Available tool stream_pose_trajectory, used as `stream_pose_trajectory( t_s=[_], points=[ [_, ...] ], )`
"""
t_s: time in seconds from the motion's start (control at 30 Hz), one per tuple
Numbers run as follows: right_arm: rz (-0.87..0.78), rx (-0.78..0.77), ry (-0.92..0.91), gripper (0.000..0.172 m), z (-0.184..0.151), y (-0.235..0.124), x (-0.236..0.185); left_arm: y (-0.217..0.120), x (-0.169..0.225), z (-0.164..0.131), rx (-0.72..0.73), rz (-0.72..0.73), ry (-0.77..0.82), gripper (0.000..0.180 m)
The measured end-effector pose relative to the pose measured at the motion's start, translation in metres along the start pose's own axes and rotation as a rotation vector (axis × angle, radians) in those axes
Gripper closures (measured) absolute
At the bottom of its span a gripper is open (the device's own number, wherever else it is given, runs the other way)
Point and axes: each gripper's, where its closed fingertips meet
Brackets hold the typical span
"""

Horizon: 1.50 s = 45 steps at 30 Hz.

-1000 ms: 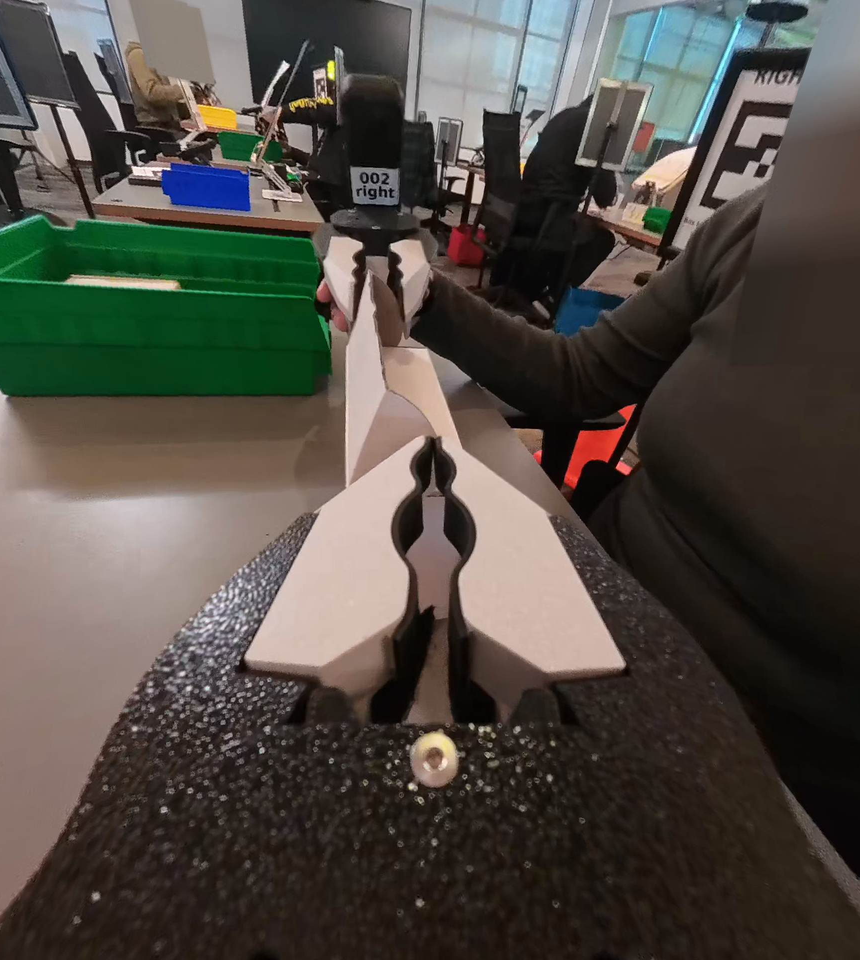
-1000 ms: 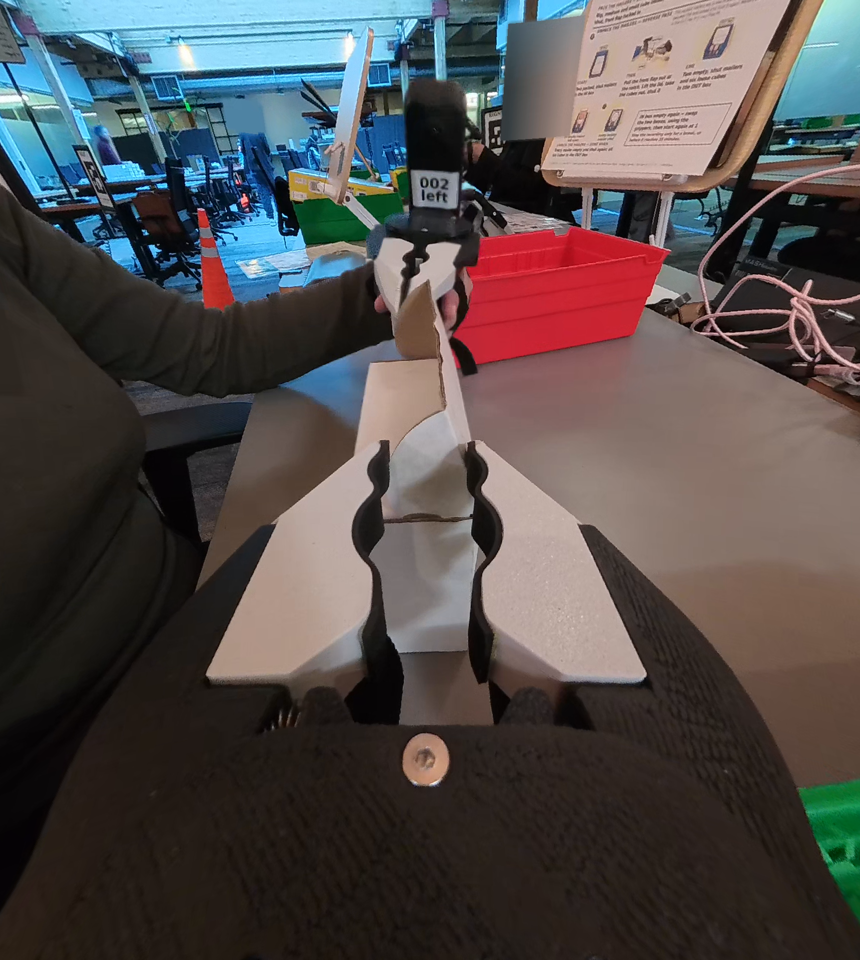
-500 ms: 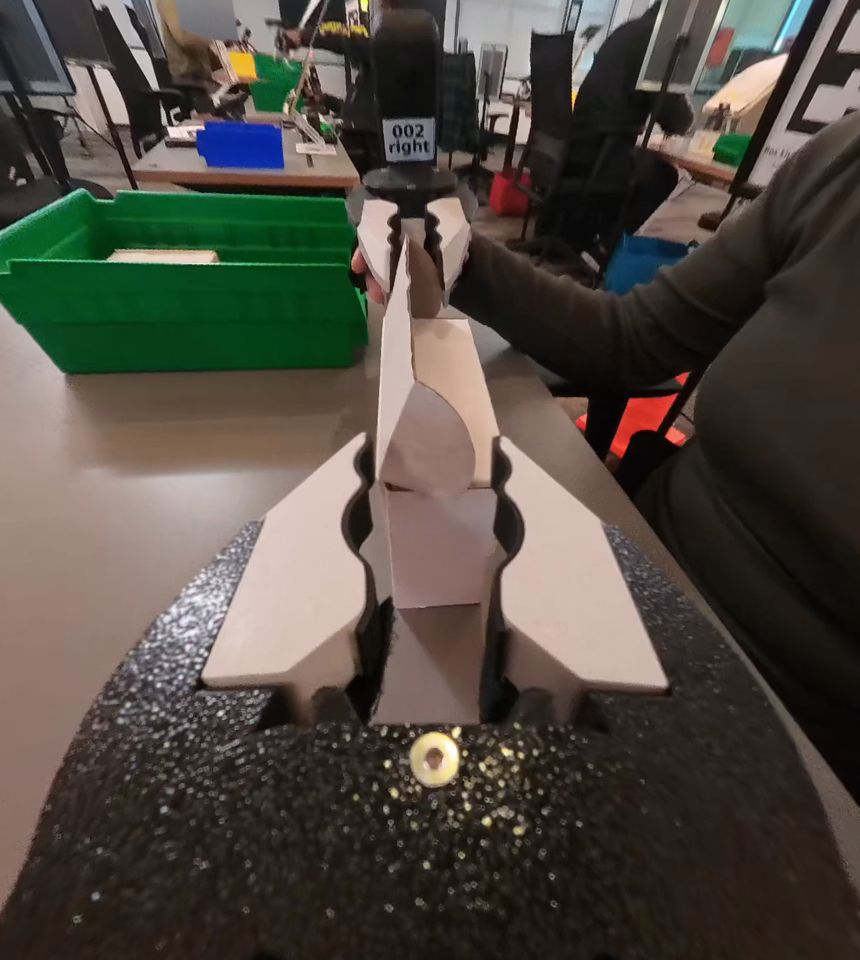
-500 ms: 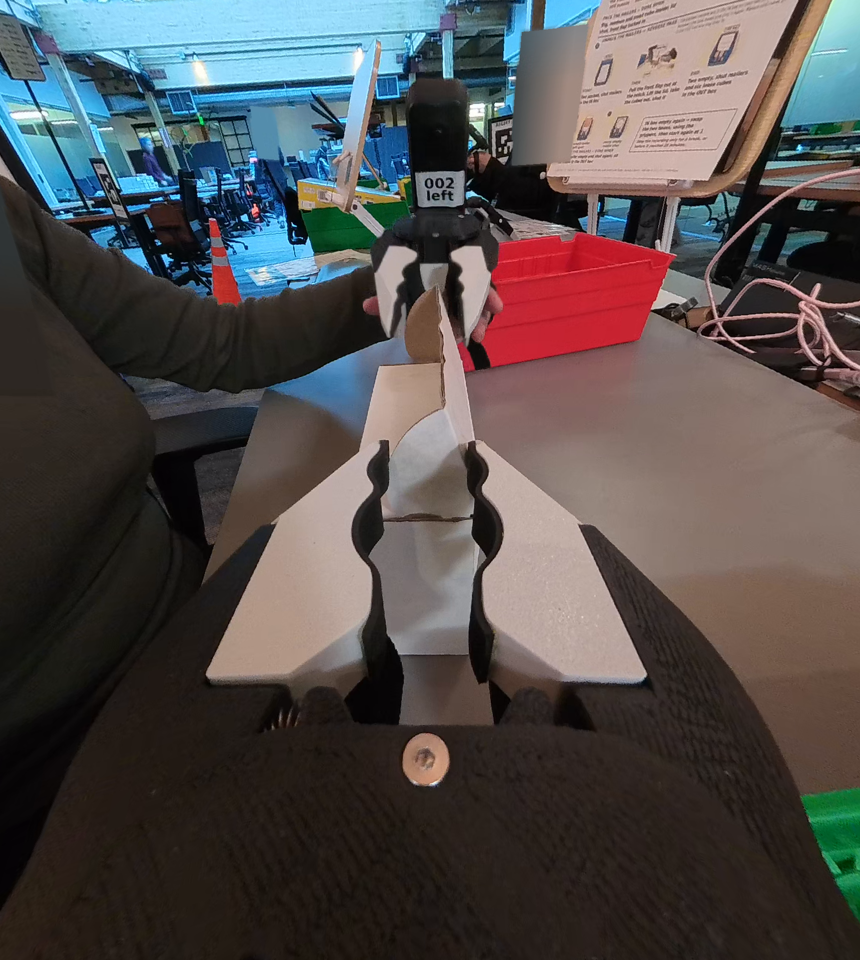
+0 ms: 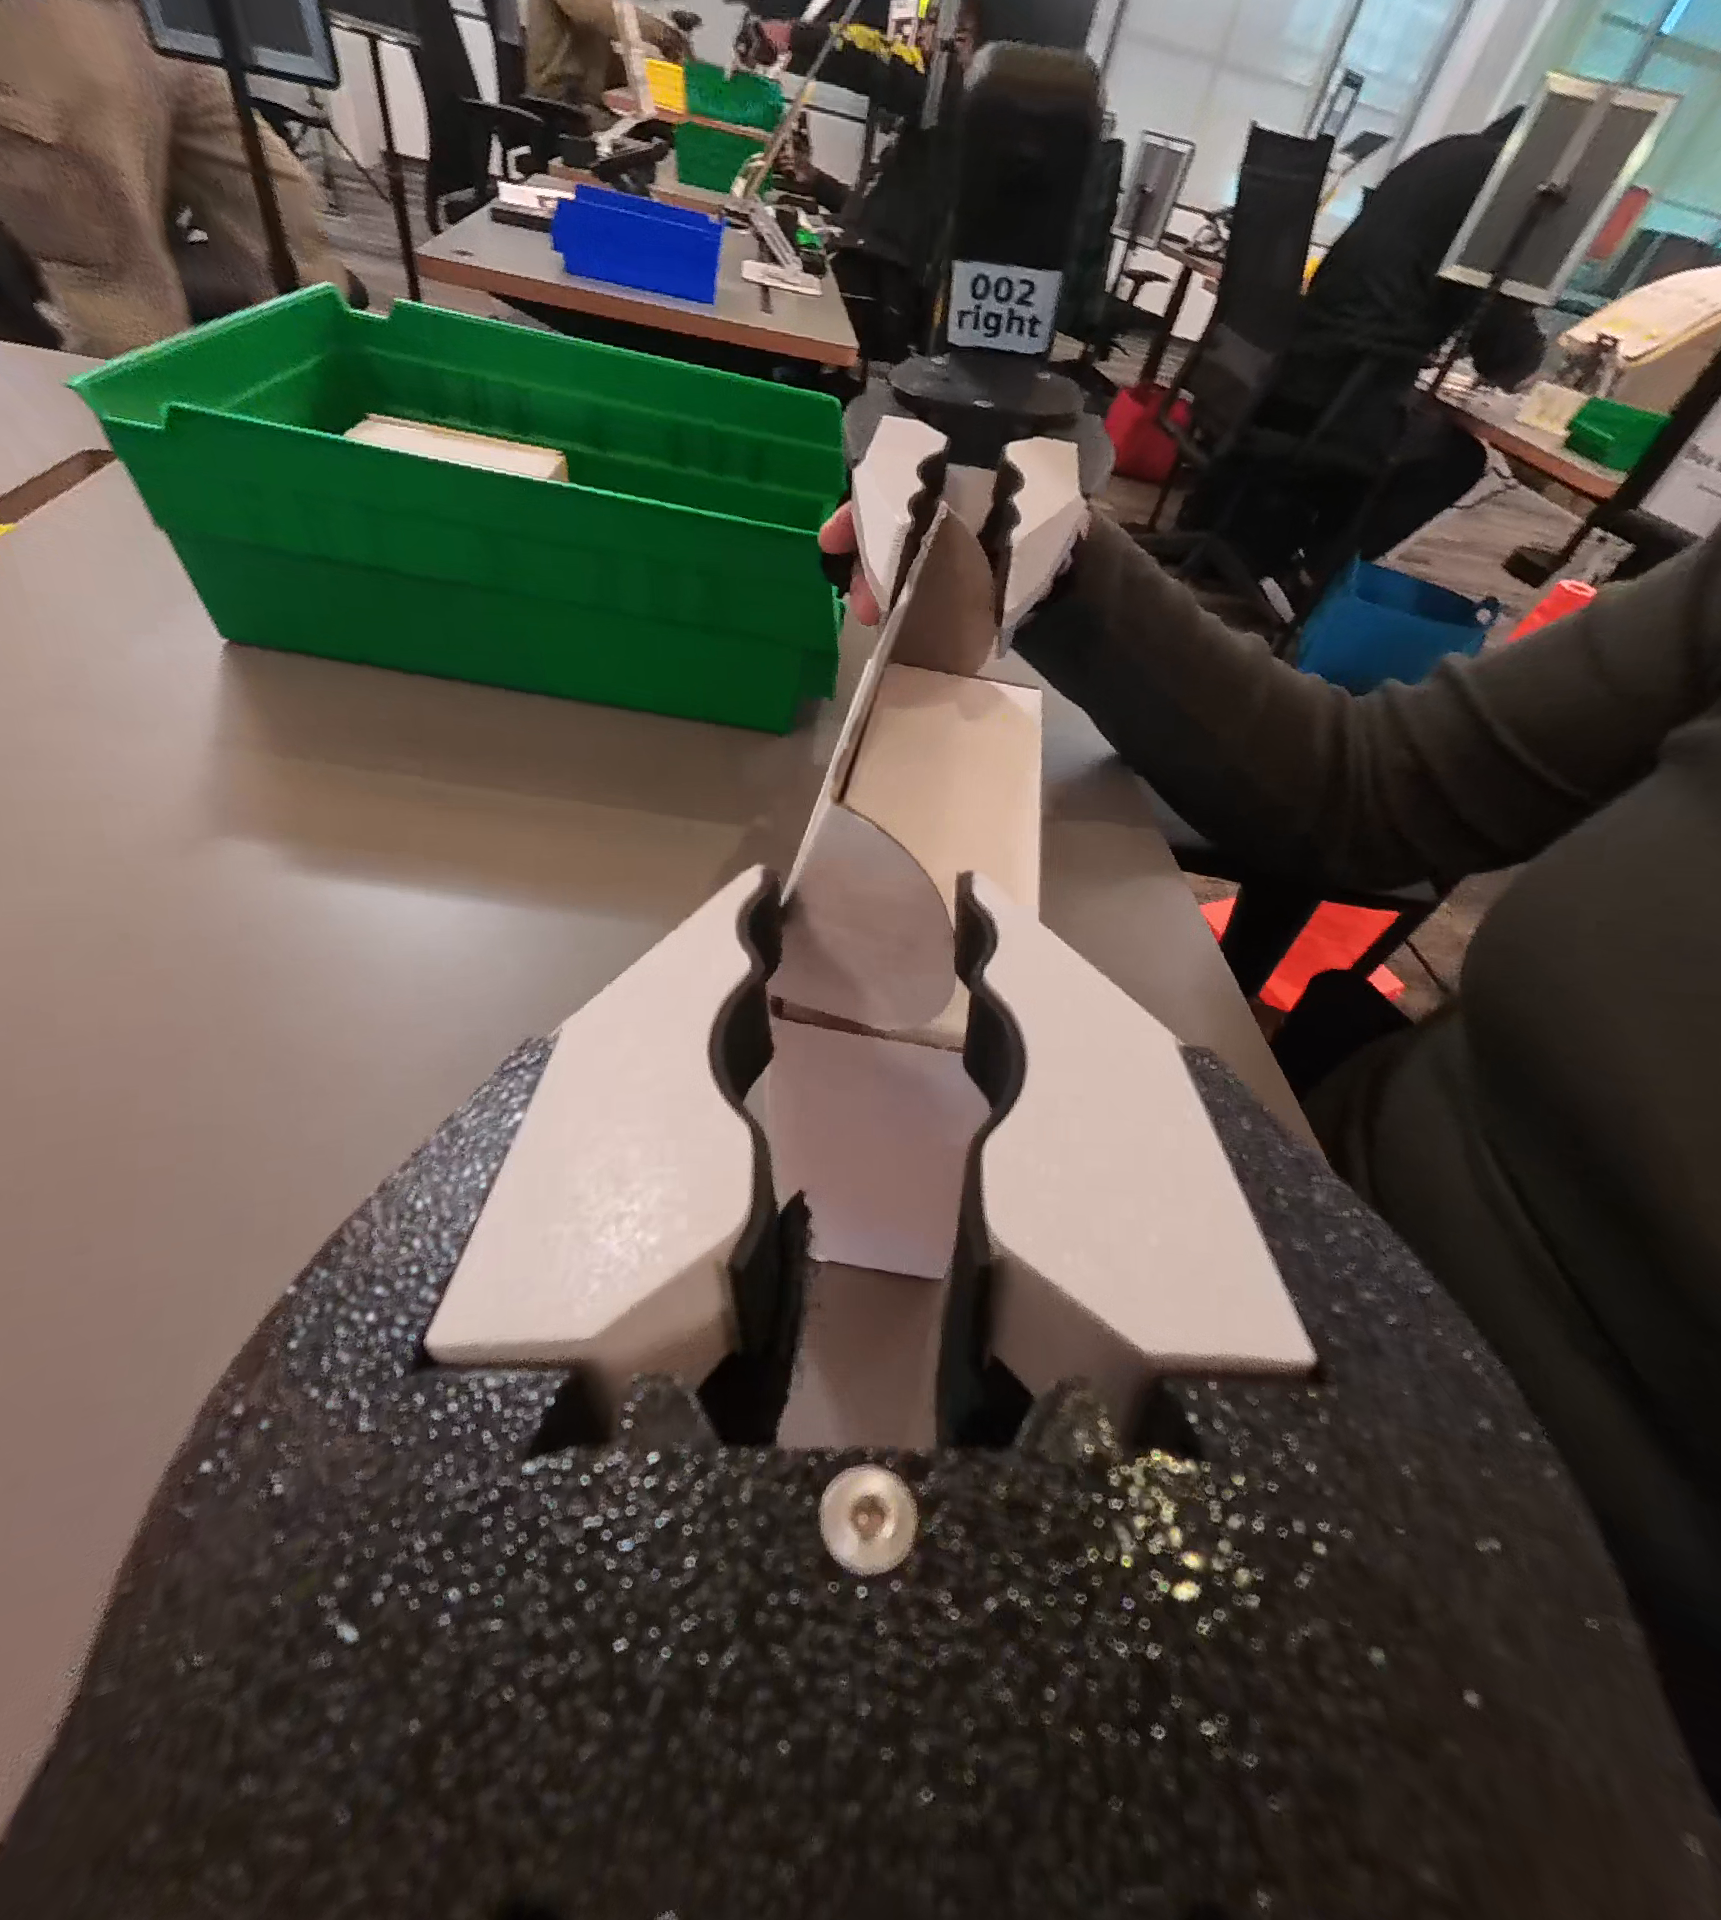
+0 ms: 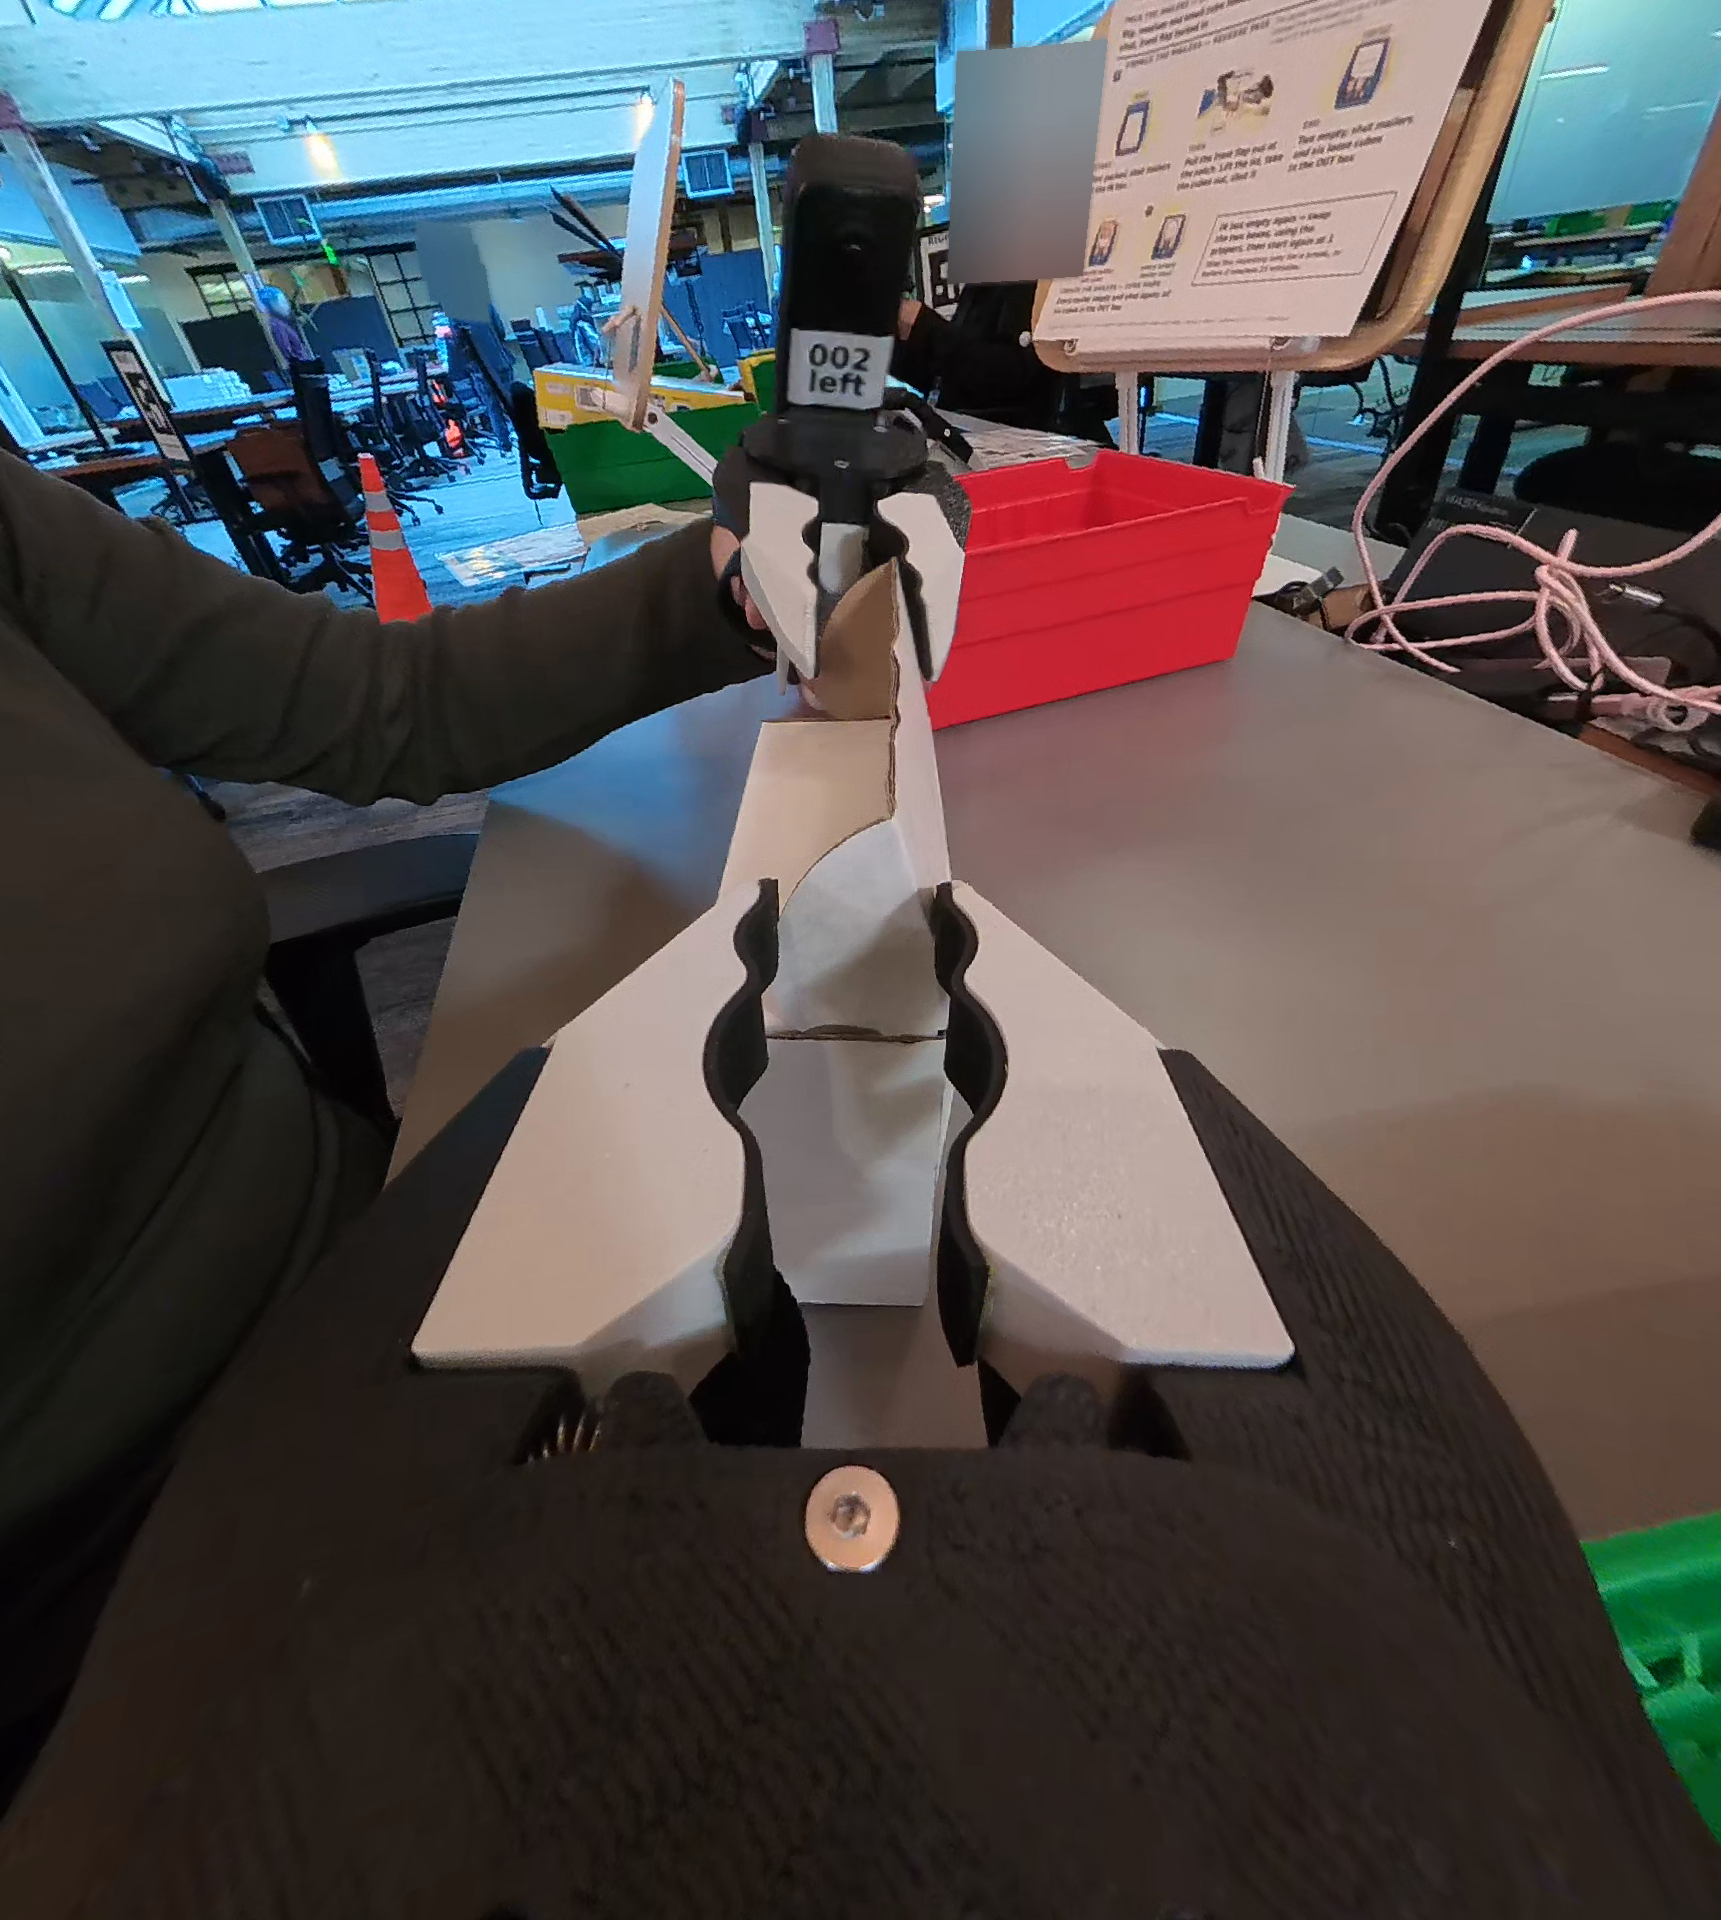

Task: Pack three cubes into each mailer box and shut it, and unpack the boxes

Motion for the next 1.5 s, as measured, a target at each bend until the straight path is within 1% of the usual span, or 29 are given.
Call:
stream_pose_trajectory(
  t_s=[0.13, 0.3, 0.4, 0.53, 0.7, 0.77, 0.8, 0.83, 0.87, 0.9, 0.93, 0.97, 1.0, 1.03, 1.07, 1.13, 1.17, 1.23, 1.37, 1.47, 1.5],
  points=[
    [0.004, -0.010, -0.012, 0.143, 0.000, 0.000, -0.002, -0.001, 0.003, -0.003, -0.003, 0.026, 0.037, 0.149],
    [0.011, -0.018, -0.060, 0.143, -0.002, 0.001, -0.008, -0.002, 0.012, -0.008, -0.007, 0.031, 0.128, 0.149],
    [-0.001, -0.033, -0.130, 0.143, -0.004, 0.000, -0.009, -0.002, 0.012, -0.009, -0.009, 0.087, 0.209, 0.149],
    [-0.015, -0.066, -0.227, 0.143, -0.004, 0.000, -0.014, -0.001, 0.015, -0.010, 0.035, 0.126, 0.231, 0.149],
    [-0.024, -0.079, -0.352, 0.143, -0.008, 0.001, -0.017, -0.001, 0.019, -0.016, 0.072, 0.186, 0.427, 0.149],
    [-0.027, -0.086, -0.365, 0.143, -0.010, 0.000, -0.020, -0.001, 0.023, -0.017, 0.078, 0.175, 0.429, 0.149],
    [-0.025, -0.094, -0.356, 0.143, -0.009, 0.000, -0.018, -0.002, 0.025, -0.016, 0.088, 0.161, 0.404, 0.149],
    [-0.019, -0.111, -0.331, 0.138, -0.011, 0.000, -0.019, -0.002, 0.028, -0.016, 0.093, 0.145, 0.378, 0.148],
    [0.005, -0.124, -0.290, 0.130, -0.013, 0.000, -0.021, -0.003, 0.029, -0.014, 0.099, 0.138, 0.353, 0.132],
    [0.024, -0.092, -0.238, 0.127, -0.009, -0.002, -0.023, -0.004, 0.032, -0.013, 0.092, 0.118, 0.321, 0.103],
    [0.058, -0.012, -0.193, 0.126, 0.003, -0.005, -0.027, -0.005, 0.036, -0.013, 0.074, 0.082, 0.267, 0.078],
    [0.093, 0.090, -0.155, 0.126, 0.017, -0.010, -0.032, -0.007, 0.042, -0.010, 0.081, 0.036, 0.217, 0.070],
    [0.109, 0.175, -0.121, 0.127, 0.031, -0.015, -0.033, -0.010, 0.048, -0.001, 0.134, 0.000, 0.193, 0.076],
    [0.083, 0.222, -0.090, 0.131, 0.040, -0.020, -0.029, -0.016, 0.049, 0.012, 0.207, 0.002, 0.184, 0.089],
    [0.027, 0.221, -0.070, 0.137, 0.045, -0.020, -0.020, -0.022, 0.043, 0.023, 0.269, 0.045, 0.175, 0.111],
    [-0.092, 0.131, -0.081, 0.153, 0.043, -0.013, -0.007, -0.031, 0.020, 0.039, 0.331, 0.203, 0.134, 0.157],
    [-0.139, 0.068, -0.095, 0.161, 0.040, -0.008, -0.002, -0.031, 0.014, 0.041, 0.325, 0.249, 0.118, 0.172],
    [-0.158, -0.007, -0.135, 0.172, 0.036, 0.001, -0.005, -0.021, 0.018, 0.039, 0.283, 0.242, 0.118, 0.180],
    [-0.137, -0.106, -0.167, 0.172, 0.025, 0.009, -0.011, 0.001, 0.031, 0.026, 0.158, 0.241, 0.177, 0.180],
    [-0.055, -0.161, -0.134, 0.172, 0.010, 0.012, -0.019, 0.013, 0.036, 0.005, 0.017, 0.227, 0.183, 0.180],
    [-0.039, -0.207, -0.127, 0.172, 0.001, 0.014, -0.019, 0.016, 0.038, -0.003, -0.022, 0.211, 0.181, 0.180]
  ],
)
Point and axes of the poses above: each gripper's, where its closed fingertips meet, y out along the fingers, z out of its top, x = y × z across the jaws, and after that the axes turned 6 degrees about -y, right-handed
